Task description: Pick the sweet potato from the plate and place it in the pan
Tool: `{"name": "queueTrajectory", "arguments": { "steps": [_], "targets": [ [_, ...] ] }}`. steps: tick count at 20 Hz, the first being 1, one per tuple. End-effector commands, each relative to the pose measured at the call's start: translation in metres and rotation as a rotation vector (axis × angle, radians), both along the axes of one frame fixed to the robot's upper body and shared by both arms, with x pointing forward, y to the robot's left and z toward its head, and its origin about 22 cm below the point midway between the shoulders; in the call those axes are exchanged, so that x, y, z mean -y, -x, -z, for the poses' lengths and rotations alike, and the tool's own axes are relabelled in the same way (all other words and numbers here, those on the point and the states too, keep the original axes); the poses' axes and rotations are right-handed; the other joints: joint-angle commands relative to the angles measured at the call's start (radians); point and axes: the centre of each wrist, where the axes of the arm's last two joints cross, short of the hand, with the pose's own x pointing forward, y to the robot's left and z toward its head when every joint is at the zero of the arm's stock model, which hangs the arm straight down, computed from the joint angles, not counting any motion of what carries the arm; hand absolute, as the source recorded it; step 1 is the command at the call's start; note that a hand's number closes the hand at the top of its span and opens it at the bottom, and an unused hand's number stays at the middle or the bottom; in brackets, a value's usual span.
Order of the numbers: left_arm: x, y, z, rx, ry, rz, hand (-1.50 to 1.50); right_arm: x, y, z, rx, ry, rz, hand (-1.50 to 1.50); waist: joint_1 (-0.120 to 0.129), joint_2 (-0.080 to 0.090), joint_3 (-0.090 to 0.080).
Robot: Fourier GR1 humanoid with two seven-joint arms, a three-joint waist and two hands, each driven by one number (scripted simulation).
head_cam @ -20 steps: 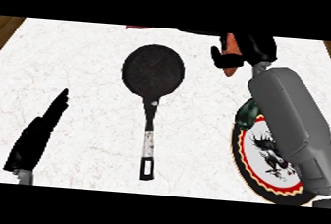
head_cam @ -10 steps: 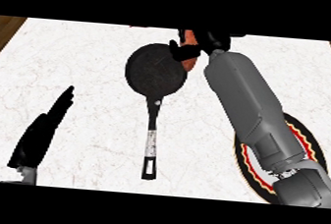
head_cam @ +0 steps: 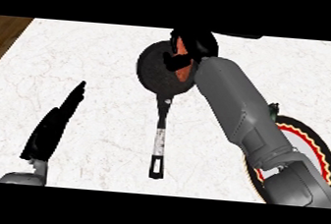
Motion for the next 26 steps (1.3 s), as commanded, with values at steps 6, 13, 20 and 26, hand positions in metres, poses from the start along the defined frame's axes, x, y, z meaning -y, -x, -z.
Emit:
{"name": "queueTrajectory", "arguments": {
  "steps": [6,13,20,26],
  "targets": [
    [0.017,-0.012,-0.009,0.023,0.004,0.08,0.0,0.02,0.007,0.045,-0.357,-0.13,0.072,-1.5,0.072,0.019,0.002],
    [0.015,-0.01,0.001,0.013,0.002,0.083,0.0,0.024,0.006,0.043,-0.341,-0.433,0.092,-1.5,0.084,0.016,0.003],
    [0.016,-0.012,-0.006,0.016,-0.003,0.055,0.0,0.024,0.001,0.028,-0.142,-0.677,0.208,-1.5,0.059,0.012,0.004],
    [0.0,-0.001,0.0,-0.012,-0.013,0.0,0.0,0.036,-0.001,0.03,-0.09,-0.825,0.376,-1.5,0.0,0.0,0.003]
  ]
}}
